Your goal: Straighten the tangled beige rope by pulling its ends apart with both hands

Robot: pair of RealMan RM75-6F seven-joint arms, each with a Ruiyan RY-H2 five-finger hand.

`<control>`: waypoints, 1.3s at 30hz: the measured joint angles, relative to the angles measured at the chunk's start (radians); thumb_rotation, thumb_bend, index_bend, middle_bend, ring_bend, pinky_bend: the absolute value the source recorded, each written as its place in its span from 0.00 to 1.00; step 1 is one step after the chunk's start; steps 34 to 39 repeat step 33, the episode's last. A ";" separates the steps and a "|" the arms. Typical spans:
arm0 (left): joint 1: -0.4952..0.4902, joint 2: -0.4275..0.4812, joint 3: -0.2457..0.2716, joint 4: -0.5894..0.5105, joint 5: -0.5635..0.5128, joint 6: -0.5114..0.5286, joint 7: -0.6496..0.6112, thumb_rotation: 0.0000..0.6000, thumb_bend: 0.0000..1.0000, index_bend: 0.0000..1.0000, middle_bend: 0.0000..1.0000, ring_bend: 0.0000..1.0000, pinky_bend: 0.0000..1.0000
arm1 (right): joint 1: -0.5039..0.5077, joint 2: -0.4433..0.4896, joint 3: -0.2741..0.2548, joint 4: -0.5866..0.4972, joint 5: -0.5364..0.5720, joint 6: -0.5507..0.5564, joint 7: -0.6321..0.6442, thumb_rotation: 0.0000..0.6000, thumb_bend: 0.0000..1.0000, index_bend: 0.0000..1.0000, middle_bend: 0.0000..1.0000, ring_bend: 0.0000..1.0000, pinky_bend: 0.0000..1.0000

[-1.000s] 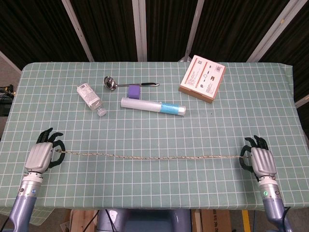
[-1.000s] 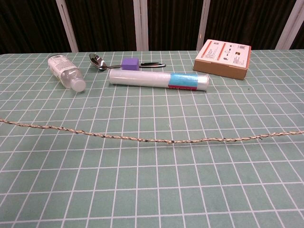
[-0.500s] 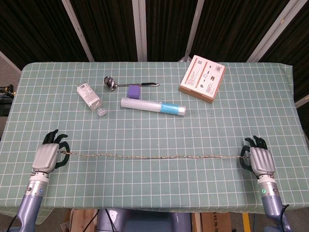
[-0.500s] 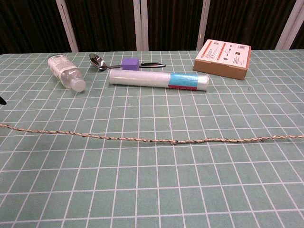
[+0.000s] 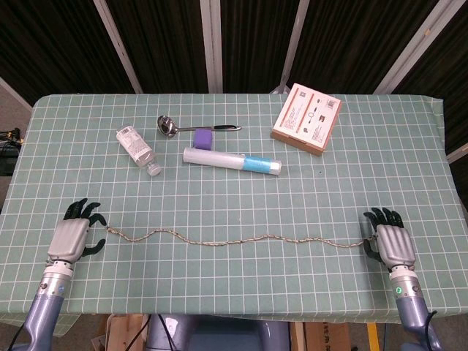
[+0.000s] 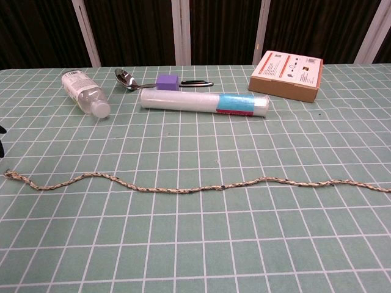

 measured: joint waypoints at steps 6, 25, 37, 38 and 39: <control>0.004 0.025 0.003 -0.017 0.010 -0.004 -0.011 1.00 0.19 0.29 0.02 0.00 0.00 | -0.003 0.014 0.002 -0.025 -0.002 0.017 -0.019 1.00 0.41 0.00 0.00 0.00 0.00; 0.124 0.204 0.094 -0.106 0.281 0.200 -0.116 1.00 0.05 0.00 0.00 0.00 0.00 | -0.118 0.206 -0.059 -0.188 -0.253 0.228 0.078 1.00 0.34 0.00 0.00 0.00 0.00; 0.246 0.265 0.138 -0.064 0.376 0.404 -0.232 1.00 0.05 0.00 0.00 0.00 0.00 | -0.229 0.267 -0.097 -0.198 -0.370 0.426 0.193 1.00 0.34 0.00 0.00 0.00 0.00; 0.246 0.265 0.138 -0.064 0.376 0.404 -0.232 1.00 0.05 0.00 0.00 0.00 0.00 | -0.229 0.267 -0.097 -0.198 -0.370 0.426 0.193 1.00 0.34 0.00 0.00 0.00 0.00; 0.246 0.265 0.138 -0.064 0.376 0.404 -0.232 1.00 0.05 0.00 0.00 0.00 0.00 | -0.229 0.267 -0.097 -0.198 -0.370 0.426 0.193 1.00 0.34 0.00 0.00 0.00 0.00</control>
